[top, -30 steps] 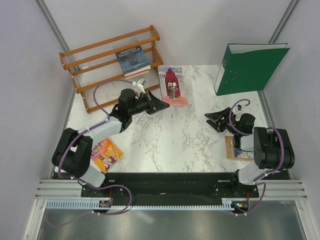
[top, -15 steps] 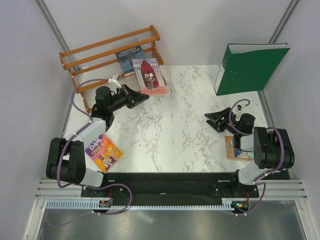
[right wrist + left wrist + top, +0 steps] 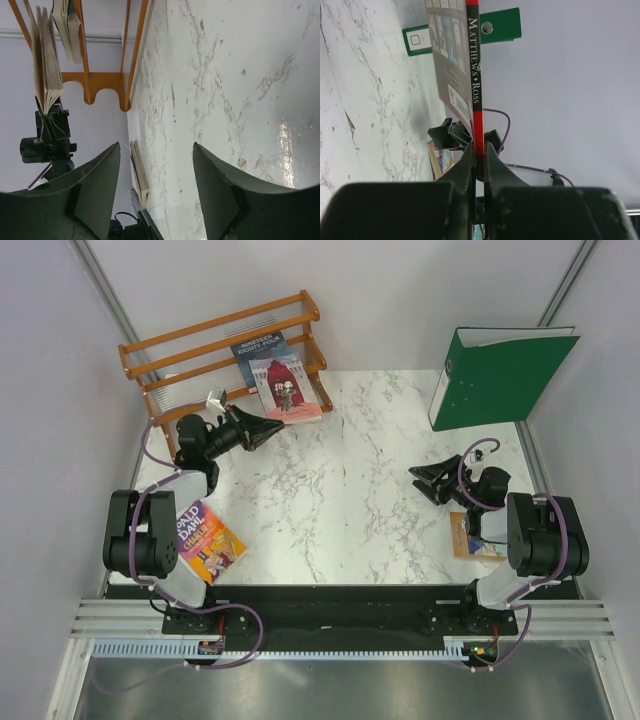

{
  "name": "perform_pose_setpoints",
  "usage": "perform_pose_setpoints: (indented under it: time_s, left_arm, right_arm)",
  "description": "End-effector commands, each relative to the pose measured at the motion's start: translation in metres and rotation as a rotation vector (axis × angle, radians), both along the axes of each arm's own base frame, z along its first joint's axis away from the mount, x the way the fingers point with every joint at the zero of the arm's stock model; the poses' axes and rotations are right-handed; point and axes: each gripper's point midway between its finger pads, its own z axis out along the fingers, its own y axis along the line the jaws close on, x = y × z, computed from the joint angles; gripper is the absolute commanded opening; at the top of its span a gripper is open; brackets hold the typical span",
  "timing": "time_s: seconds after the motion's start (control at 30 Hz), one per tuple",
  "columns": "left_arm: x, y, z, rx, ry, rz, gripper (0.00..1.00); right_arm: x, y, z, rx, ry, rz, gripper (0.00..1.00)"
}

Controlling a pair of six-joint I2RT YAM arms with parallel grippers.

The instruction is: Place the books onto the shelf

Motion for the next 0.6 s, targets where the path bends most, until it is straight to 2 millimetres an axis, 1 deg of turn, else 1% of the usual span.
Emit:
perform_pose_setpoints:
  time_s: [0.0,0.03,0.2,0.27,0.3,0.37,0.4,0.47,0.5,0.53,0.57]
  left_arm:
    - [-0.002,0.005,0.028,-0.089,-0.032,-0.062,0.02]
    - [-0.003,0.006,0.033,-0.097,-0.055,-0.068,0.02]
    - [0.005,0.010,0.043,-0.112,-0.061,-0.068,0.02]
    - [0.009,0.012,0.044,-0.115,-0.049,-0.062,0.02]
    - [0.011,0.012,0.049,-0.122,-0.055,-0.066,0.02]
    - [0.016,0.012,0.048,-0.138,-0.043,-0.066,0.02]
    - [0.017,0.012,0.054,-0.155,-0.044,-0.069,0.02]
    - [0.023,0.013,0.051,-0.175,-0.026,-0.069,0.02]
    - [0.023,0.013,0.057,-0.195,-0.035,-0.074,0.02]
    - [0.031,0.026,0.058,-0.207,-0.035,-0.038,0.02]
    - [0.034,0.027,0.054,-0.218,-0.019,-0.033,0.02]
  right_arm:
    - [0.000,0.001,0.006,-0.006,-0.048,0.012,0.67]
    - [0.000,0.002,0.005,-0.005,-0.047,0.013,0.67]
    - [0.000,0.002,0.005,-0.003,-0.044,0.013,0.67]
    - [0.000,0.002,0.004,-0.004,-0.044,0.013,0.67]
    - [0.000,0.002,0.004,-0.005,-0.044,0.011,0.67]
    - [0.000,0.002,0.004,-0.004,-0.044,0.014,0.67]
    - [0.000,0.002,0.004,-0.004,-0.044,0.013,0.68]
    - [0.000,0.002,0.003,-0.002,-0.041,0.014,0.68]
    - [0.000,0.002,0.003,-0.002,-0.040,0.014,0.67]
    - [0.000,0.002,0.003,-0.003,-0.042,0.016,0.67]
    - [0.001,0.002,0.003,-0.001,-0.042,0.014,0.67]
